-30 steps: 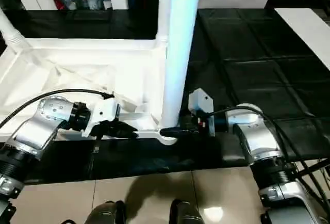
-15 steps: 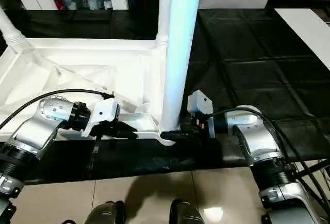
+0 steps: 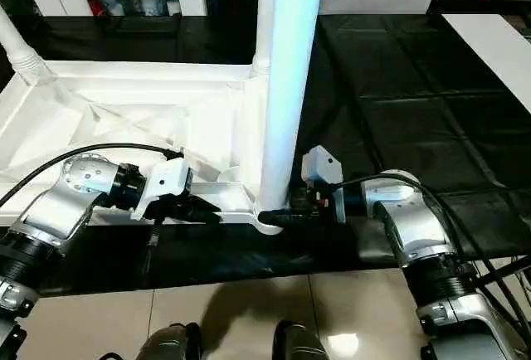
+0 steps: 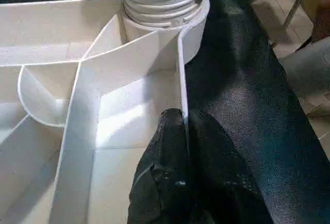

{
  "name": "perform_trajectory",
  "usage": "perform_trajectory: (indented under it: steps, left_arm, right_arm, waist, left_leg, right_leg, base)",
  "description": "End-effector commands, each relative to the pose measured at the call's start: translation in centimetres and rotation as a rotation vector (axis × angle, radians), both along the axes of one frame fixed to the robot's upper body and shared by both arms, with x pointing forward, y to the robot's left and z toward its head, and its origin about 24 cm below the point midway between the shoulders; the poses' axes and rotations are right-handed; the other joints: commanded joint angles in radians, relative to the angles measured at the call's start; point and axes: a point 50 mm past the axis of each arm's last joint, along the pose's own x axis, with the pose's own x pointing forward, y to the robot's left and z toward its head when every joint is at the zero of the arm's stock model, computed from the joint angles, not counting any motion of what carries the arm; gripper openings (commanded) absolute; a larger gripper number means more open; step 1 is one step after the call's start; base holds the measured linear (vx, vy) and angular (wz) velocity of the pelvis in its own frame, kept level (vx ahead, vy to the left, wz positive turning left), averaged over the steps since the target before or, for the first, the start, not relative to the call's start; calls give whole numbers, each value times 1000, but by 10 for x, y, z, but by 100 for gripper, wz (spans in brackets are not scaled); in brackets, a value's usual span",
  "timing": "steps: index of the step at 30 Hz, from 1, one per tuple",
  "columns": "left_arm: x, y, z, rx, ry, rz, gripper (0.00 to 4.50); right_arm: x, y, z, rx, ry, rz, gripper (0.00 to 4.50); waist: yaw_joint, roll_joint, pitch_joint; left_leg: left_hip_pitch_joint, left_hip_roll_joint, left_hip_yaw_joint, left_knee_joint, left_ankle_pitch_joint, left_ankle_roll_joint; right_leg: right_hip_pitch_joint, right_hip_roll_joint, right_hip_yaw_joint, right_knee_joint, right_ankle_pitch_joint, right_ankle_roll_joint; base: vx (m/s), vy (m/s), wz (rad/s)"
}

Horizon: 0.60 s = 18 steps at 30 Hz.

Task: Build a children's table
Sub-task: Rotate leg to tighten

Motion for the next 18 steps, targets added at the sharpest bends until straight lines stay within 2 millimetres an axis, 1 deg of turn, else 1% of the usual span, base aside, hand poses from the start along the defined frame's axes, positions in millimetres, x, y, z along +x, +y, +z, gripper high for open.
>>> perform_trajectory:
  steps: [1, 6, 7, 8, 9, 10, 11, 12, 13, 14, 15, 16, 17, 18]
  left_arm:
    - [-1, -5, 3, 21, -11, -59, 0]
    - [-1, -5, 3, 5, -10, -38, 0]
    - [0, -6, 4, -25, -5, 11, 0]
    - [0, -6, 4, -25, -5, 11, 0]
    - [0, -6, 5, -41, -1, 40, 0]
    - [2, -7, 6, -53, -5, 93, 0]
    - [2, -7, 6, -53, -5, 93, 0]
    - [4, -9, 8, -85, -10, 178, 0]
    - [5, -15, 11, -139, -7, 264, 0]
    - [5, -23, 12, -173, -4, 328, 0]
    - [5, -27, 11, -180, -6, 352, 0]
    - [5, -29, 11, -184, -8, 366, 0]
    - [5, -34, 11, -193, -11, 398, 0]
    - [6, -40, 12, -206, -17, 439, 0]
  right_arm:
    - [-4, 2, -12, -38, 49, 11, 261]
    - [-6, 4, -13, -21, 55, -1, 261]
    - [-5, 6, -15, -1, 57, -60, 261]
    - [-5, 6, -15, -1, 57, -60, 261]
    - [-3, 7, -17, 7, 56, -97, 261]
    - [-1, 11, -20, 26, 50, -167, 261]
    - [-1, 11, -20, 26, 50, -167, 261]
    - [4, 16, -24, 59, 39, -284, 261]
    - [7, 25, -31, 102, 49, -422, 261]
    - [9, 34, -35, 139, 69, -512, 261]
    - [9, 38, -36, 156, 78, -540, 261]
    - [10, 41, -37, 168, 86, -567, 261]
    - [13, 50, -37, 199, 99, -635, 261]
    - [15, 55, -36, 213, 104, -669, 261]
  waist:
    - [-4, -4, -96]
    - [-3, -4, -97]
    - [-3, -2, -95]
    - [-4, -2, -95]
    - [-7, -4, -94]
    - [-9, 0, -92]
    - [-10, -1, -90]
    - [-14, -1, -87]
    - [-15, -4, -86]
    - [-25, -7, -78]
    - [-34, -8, -82]
    - [-39, -12, -79]
    - [-44, -8, -78]
    - [-51, -6, -79]
  left_leg:
    - [18, 47, -9, -64, -141, 98]
    - [17, 46, -9, -63, -135, 99]
    - [17, 46, -9, -64, -138, 97]
    - [17, 47, -9, -64, -142, 94]
    - [17, 45, -10, -65, -156, 86]
    - [19, 47, -11, -67, -172, 73]
    - [19, 45, -11, -67, -183, 68]
    - [19, 46, -12, -70, -199, 52]
    - [20, 47, -14, -71, -202, 41]
    - [18, 42, -17, -75, -236, 27]
    - [14, 39, -21, -73, -238, 15]
    - [12, 37, -22, -75, -240, 16]
    - [17, 36, -21, -74, -252, 19]
    - [17, 37, -21, -74, -253, 26]
  right_leg:
    - [68, -76, 51, -68, -300, -213]
    - [70, -76, 51, -67, -288, -215]
    - [69, -76, 51, -67, -293, -215]
    - [69, -77, 51, -68, -298, -214]
    - [70, -77, 50, -71, -326, -208]
    - [66, -79, 51, -73, -355, -202]
    - [66, -78, 50, -78, -377, -195]
    - [63, -78, 51, -79, -412, -185]
    - [63, -78, 49, -78, -419, -182]
    - [59, -78, 45, -88, -487, -166]
    - [66, -81, 42, -90, -530, -139]
    - [64, -78, 42, -95, -548, -124]
    - [59, -77, 42, -101, -569, -108]
    - [56, -76, 44, -100, -547, -112]
  base:
    - [0, 0, 0]
    - [0, 0, 0]
    - [0, 0, 0]
    - [0, 0, 0]
    - [0, 0, 0]
    - [0, 0, 0]
    - [0, 0, 0]
    - [0, 0, 0]
    - [0, 0, 0]
    - [0, 0, 0]
    - [0, 0, 0]
    - [0, 0, 0]
    - [0, 0, 0]
    - [0, 0, 0]
